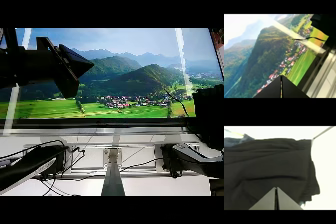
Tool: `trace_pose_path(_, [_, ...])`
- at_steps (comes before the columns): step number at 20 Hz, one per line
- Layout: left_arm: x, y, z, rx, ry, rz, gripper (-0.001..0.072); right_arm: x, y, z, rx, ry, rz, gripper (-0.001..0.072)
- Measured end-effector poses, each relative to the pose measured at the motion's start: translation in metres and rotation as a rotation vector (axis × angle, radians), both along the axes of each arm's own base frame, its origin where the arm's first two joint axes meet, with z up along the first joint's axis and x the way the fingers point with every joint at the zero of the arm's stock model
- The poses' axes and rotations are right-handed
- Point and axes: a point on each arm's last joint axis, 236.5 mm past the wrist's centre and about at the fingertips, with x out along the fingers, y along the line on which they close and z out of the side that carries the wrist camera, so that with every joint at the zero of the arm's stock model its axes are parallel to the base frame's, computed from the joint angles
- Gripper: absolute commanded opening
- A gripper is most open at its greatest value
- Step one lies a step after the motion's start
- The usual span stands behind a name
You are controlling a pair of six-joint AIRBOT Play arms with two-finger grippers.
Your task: Fold the clothes and pants, and hang the long-sleeved shirts on hangers.
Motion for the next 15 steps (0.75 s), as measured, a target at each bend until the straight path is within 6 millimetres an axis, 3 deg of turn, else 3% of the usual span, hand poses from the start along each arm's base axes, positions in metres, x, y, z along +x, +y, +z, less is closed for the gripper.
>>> trace_pose_path(3, [0.0,0.0,0.0,0.0,0.0,0.0,0.0007,0.049,0.019,-0.003,0.032,-0.079,0.118,0.0026])
trace_pose_path(6, [0.0,0.0,0.0,0.0,0.0,0.0,0.0007,0.115,0.055,0.0,0.025,-0.121,0.318,0.0025])
trace_pose_path(8, [0.0,0.0,0.0,0.0,0.0,0.0,0.0008,0.165,0.094,0.005,-0.005,-0.126,0.512,0.0025])
trace_pose_path(11, [0.0,0.0,0.0,0.0,0.0,0.0,0.0007,0.23,0.17,0.014,-0.092,-0.102,0.84,0.0023])
trace_pose_path(15, [0.0,0.0,0.0,0.0,0.0,0.0,0.0008,0.276,0.257,0.028,-0.277,-0.034,1.122,0.0026])
